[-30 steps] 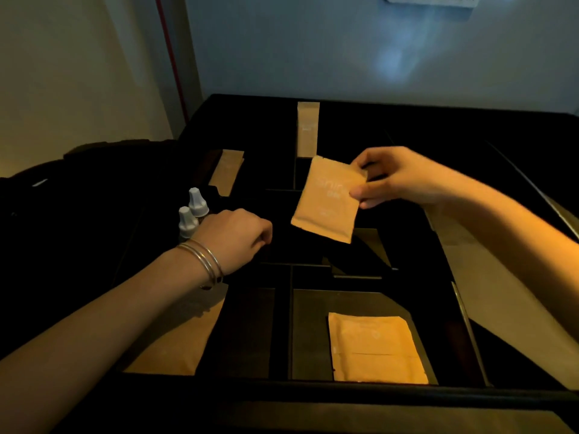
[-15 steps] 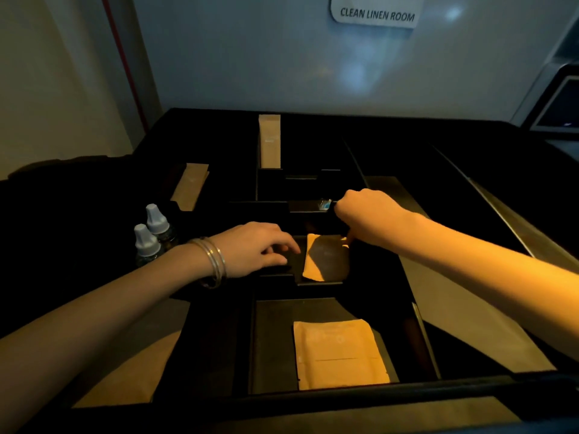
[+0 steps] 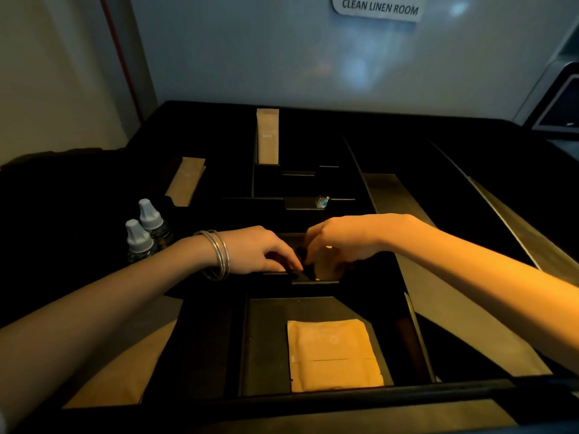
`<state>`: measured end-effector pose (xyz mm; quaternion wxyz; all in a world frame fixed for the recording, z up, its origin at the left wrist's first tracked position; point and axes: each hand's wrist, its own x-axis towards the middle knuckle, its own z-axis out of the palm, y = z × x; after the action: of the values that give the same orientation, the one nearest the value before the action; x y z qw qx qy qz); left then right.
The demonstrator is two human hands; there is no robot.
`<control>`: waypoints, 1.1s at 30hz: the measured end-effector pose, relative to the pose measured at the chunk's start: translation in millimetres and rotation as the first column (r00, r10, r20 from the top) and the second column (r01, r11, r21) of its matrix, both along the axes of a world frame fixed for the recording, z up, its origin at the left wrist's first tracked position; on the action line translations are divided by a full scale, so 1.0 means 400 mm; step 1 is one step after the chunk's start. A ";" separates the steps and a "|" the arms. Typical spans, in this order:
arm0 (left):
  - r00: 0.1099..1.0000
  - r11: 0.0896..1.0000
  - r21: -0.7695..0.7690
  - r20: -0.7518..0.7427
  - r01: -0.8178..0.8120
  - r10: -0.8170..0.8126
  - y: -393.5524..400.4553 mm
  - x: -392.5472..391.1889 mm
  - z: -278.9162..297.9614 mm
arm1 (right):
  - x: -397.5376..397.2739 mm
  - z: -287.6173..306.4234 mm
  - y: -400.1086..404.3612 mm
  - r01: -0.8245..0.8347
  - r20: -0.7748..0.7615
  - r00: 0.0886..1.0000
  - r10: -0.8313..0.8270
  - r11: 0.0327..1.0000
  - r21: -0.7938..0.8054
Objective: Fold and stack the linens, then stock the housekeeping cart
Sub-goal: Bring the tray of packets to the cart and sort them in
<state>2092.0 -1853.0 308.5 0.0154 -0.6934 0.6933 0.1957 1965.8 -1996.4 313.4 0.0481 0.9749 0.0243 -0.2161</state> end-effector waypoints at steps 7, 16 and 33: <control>0.994 0.996 -0.077 0.095 -0.041 0.048 0.012 0.005 -0.012 | -0.006 0.008 0.005 0.026 0.061 0.998 -0.026 1.000 0.001; 0.983 0.987 -0.127 0.146 -0.095 0.113 0.029 0.038 0.002 | -0.119 0.085 0.141 -0.157 0.156 0.984 0.092 0.860 0.486; 0.983 0.901 -0.398 -0.014 -0.173 0.182 0.029 0.044 0.001 | -0.077 0.146 0.073 -0.064 0.437 0.855 -0.281 0.778 0.625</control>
<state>2109.7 -1841.6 308.7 -0.1357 -0.7445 0.6522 0.0432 1935.1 -1967.3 371.7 -0.2825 0.9568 0.0217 0.0657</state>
